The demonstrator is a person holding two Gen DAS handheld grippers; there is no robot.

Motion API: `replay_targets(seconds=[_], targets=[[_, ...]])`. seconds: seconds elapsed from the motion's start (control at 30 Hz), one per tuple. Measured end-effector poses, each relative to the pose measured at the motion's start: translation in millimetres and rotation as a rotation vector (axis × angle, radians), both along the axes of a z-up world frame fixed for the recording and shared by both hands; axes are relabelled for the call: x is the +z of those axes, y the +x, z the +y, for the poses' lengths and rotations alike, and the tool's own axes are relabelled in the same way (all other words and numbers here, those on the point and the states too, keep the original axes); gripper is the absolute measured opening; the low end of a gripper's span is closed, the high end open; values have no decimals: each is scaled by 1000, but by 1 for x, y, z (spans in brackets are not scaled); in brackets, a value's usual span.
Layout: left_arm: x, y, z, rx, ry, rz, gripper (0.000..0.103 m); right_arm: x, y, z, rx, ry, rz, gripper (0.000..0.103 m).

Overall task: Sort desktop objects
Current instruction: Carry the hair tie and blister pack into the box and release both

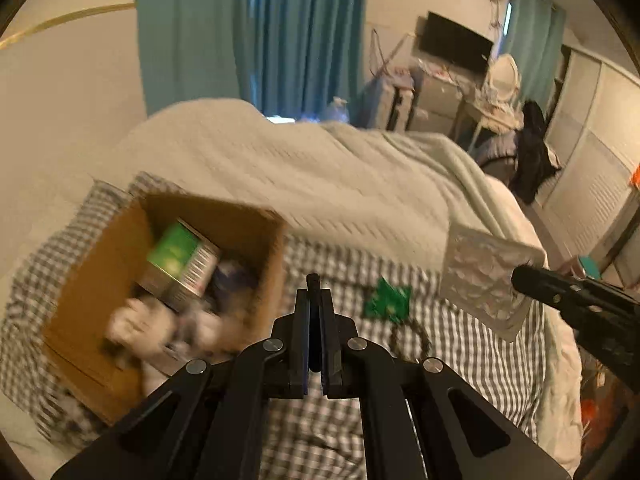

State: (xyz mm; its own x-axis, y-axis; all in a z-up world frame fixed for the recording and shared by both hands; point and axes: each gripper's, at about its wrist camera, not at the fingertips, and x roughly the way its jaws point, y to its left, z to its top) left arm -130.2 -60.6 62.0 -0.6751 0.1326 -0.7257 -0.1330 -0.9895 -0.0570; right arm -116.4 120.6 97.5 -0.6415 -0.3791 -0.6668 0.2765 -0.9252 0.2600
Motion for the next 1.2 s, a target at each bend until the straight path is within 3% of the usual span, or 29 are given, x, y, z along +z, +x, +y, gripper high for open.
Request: replay_targets(seconds=[0.13, 0.2, 0.33, 0.5, 0.57, 0.6, 0.63, 0.67, 0.7, 0.73, 0.9, 1.2], targets=[[26, -13, -43, 40, 7, 9, 4, 36, -7, -61, 79, -54, 74, 5], [29, -17, -60, 39, -69, 18, 4, 43, -12, -93, 122, -81, 85, 5], [22, -19, -82, 11, -210, 40, 4, 28, -27, -143, 175, -115, 51, 5], [5, -28, -107, 9, -183, 12, 6, 1, -49, -179, 174, -101, 0, 5], [1, -33, -111, 0, -195, -2, 12, -4, -55, -178, 164, -115, -9, 7], [1, -34, -112, -4, -192, -8, 17, -4, -58, -175, 148, -126, -6, 13], [0, -36, -114, -3, -184, -12, 35, -3, -61, -172, 138, -132, -2, 28], [1, -37, -116, 5, -169, -14, 62, -1, -62, -166, 129, -139, 3, 37], [3, -36, -118, 20, -148, -4, 71, 2, -64, -161, 111, -145, 15, 52], [4, -37, -123, 36, -124, 13, 78, 4, -64, -157, 99, -147, 26, 55], [10, -43, -127, 97, -23, 1, 79, 11, -62, -127, 39, -142, 55, 55], [25, -20, -71, 34, -35, 31, 82, 4, -27, -46, -99, -111, 54, 55]])
